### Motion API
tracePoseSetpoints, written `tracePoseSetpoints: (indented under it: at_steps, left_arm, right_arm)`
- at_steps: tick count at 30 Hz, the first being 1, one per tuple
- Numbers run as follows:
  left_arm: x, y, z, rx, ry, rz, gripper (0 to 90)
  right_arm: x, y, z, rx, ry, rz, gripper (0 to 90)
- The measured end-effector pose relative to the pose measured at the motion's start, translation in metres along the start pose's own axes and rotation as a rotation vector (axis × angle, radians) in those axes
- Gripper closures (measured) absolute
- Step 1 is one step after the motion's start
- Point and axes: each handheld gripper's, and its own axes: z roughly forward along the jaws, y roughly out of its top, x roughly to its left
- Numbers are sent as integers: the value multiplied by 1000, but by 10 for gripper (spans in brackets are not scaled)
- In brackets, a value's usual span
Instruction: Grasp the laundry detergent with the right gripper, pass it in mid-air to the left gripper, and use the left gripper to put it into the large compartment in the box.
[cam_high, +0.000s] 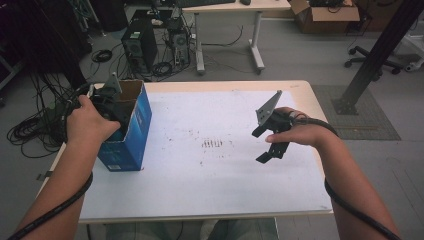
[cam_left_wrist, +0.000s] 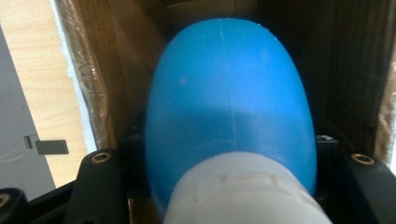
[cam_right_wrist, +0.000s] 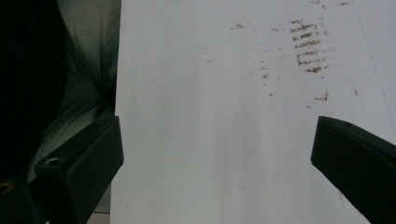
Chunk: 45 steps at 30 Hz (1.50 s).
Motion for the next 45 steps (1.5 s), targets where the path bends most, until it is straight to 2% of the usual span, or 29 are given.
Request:
tracePoseSetpoints:
  at_steps: [5, 26, 32, 41, 45]
  left_arm:
    - [0, 0, 5, 1, -2, -1, 381]
    - [3, 1, 6, -12, -10, 5, 376]
    - [2, 1, 6, -14, -10, -8, 365]
    - [0, -1, -1, -13, -10, -11, 318]
    - [-1, -2, -9, -38, -2, -9, 317]
  right_arm:
    - [-1, -1, 1, 0, 3, -2, 24]
    - [1, -3, 1, -3, 4, 7, 23]
    - [0, -5, 2, -3, 6, 12, 24]
    - [0, -5, 1, -5, 7, 12, 23]
    - [1, -5, 1, -10, 7, 10, 23]
